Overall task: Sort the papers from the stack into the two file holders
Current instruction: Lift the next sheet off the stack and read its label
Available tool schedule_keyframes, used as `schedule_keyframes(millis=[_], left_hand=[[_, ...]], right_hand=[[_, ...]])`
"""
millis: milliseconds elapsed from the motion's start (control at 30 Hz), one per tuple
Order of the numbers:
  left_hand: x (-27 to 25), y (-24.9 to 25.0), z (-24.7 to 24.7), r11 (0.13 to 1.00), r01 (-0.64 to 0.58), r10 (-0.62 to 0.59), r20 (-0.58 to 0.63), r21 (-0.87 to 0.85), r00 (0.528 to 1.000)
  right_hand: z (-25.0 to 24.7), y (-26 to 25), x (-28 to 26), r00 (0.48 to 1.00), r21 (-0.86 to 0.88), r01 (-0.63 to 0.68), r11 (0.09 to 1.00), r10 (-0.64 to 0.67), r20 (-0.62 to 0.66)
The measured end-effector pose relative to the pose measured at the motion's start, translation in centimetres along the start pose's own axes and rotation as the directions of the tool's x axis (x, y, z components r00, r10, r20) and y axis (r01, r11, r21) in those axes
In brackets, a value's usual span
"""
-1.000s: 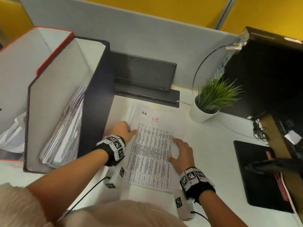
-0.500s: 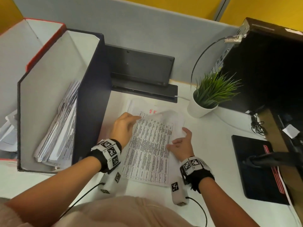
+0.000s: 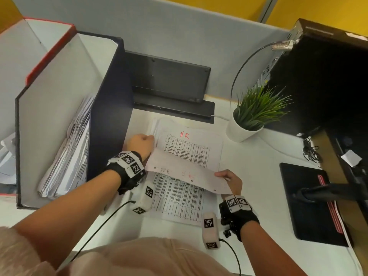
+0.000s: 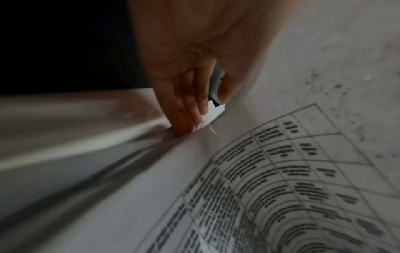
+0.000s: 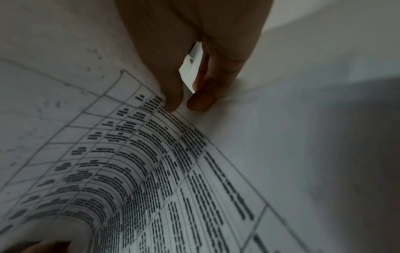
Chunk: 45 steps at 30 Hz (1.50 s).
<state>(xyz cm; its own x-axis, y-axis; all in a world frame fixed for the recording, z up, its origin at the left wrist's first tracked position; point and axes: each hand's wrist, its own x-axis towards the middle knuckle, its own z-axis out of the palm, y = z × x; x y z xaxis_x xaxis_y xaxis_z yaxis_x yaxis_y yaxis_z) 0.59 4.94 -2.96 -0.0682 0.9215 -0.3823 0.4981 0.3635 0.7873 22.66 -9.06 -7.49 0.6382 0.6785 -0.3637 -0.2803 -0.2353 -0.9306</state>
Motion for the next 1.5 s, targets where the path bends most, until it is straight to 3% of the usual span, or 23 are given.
schedule_keyframes(millis=[67, 167, 333, 433, 533, 633, 733, 800, 900, 1033, 1100, 1167, 1233, 1300, 1400, 1500], left_hand=[[0.5, -0.2, 0.0, 0.966, -0.009, -0.007, 0.061, 0.258, 0.998], [0.4, -0.1, 0.1, 0.945, -0.01, -0.027, 0.107, 0.328, 0.994], [-0.6, 1.0, 0.7, 0.889, -0.088, 0.054, 0.088, 0.45, 0.995], [-0.7, 1.1, 1.1, 0.892, -0.12, 0.08, 0.11, 0.436, 0.991], [-1.2, 0.9, 1.2, 0.885, -0.165, 0.116, 0.136, 0.435, 0.984], [-2.0, 0.2, 1.0, 0.847, -0.33, 0.33, 0.075, 0.418, 0.941], [-2.9, -0.5, 0.9, 0.846, -0.498, 0.507, -0.002, 0.191, 0.862], [-3.0, -0.6, 0.7, 0.899, -0.437, 0.437, 0.007, -0.019, 0.899], [-2.8, -0.2, 0.4, 0.921, -0.23, 0.291, 0.165, -0.313, 0.942], [-2.3, 0.5, 0.4, 0.919, -0.062, 0.203, 0.332, -0.39, 0.921], [-1.9, 0.9, 0.6, 0.92, -0.015, 0.151, 0.318, -0.393, 0.936], [-1.6, 1.0, 0.7, 0.915, 0.05, 0.073, 0.288, -0.401, 0.955], [-1.0, 0.9, 0.7, 0.934, 0.079, 0.008, 0.239, -0.349, 0.971], [-0.3, 0.8, 0.5, 0.991, 0.029, -0.01, 0.138, -0.134, 0.99], [0.2, 0.4, 0.3, 0.943, -0.041, 0.005, 0.11, 0.33, 0.994], [-0.1, 0.6, 0.1, 0.894, -0.028, -0.041, 0.145, 0.446, 0.989]], right_hand=[[0.2, 0.0, -0.2, 1.0, 0.003, 0.029, 1.0, -0.029, -0.01], [0.5, 0.0, -0.1, 0.999, 0.141, -0.042, 0.989, 0.043, -0.007], [0.7, 0.1, -0.1, 0.992, 0.257, -0.127, 0.958, 0.119, 0.044], [0.4, 0.2, 0.2, 0.992, 0.174, -0.123, 0.977, 0.122, 0.015], [0.5, -0.1, 0.5, 0.992, -0.055, -0.118, 0.992, 0.115, -0.048], [0.5, -0.2, 0.3, 0.997, -0.133, -0.004, 0.991, -0.007, -0.075], [0.9, -0.6, 0.0, 0.995, -0.301, 0.073, 0.951, -0.09, -0.043], [1.0, -1.2, -0.2, 0.995, -0.247, 0.079, 0.966, -0.091, -0.037], [1.0, -2.2, 0.0, 0.996, -0.186, 0.091, 0.978, -0.093, -0.002], [0.5, -2.3, 0.6, 0.997, -0.281, 0.059, 0.958, -0.041, 0.071], [0.3, -1.9, 0.8, 0.999, -0.414, 0.035, 0.91, -0.015, 0.051], [0.1, -1.5, 0.4, 0.998, -0.416, 0.019, 0.909, 0.008, 0.063], [-0.1, -1.2, 0.2, 0.997, -0.197, -0.036, 0.98, 0.049, 0.06], [-0.2, -1.0, 0.1, 0.984, 0.09, -0.177, 0.98, 0.176, 0.02], [-0.2, -0.5, 0.3, 0.969, 0.157, -0.247, 0.956, 0.249, 0.006], [-0.3, -0.1, 0.5, 0.969, 0.142, -0.246, 0.959, 0.247, 0.012]])
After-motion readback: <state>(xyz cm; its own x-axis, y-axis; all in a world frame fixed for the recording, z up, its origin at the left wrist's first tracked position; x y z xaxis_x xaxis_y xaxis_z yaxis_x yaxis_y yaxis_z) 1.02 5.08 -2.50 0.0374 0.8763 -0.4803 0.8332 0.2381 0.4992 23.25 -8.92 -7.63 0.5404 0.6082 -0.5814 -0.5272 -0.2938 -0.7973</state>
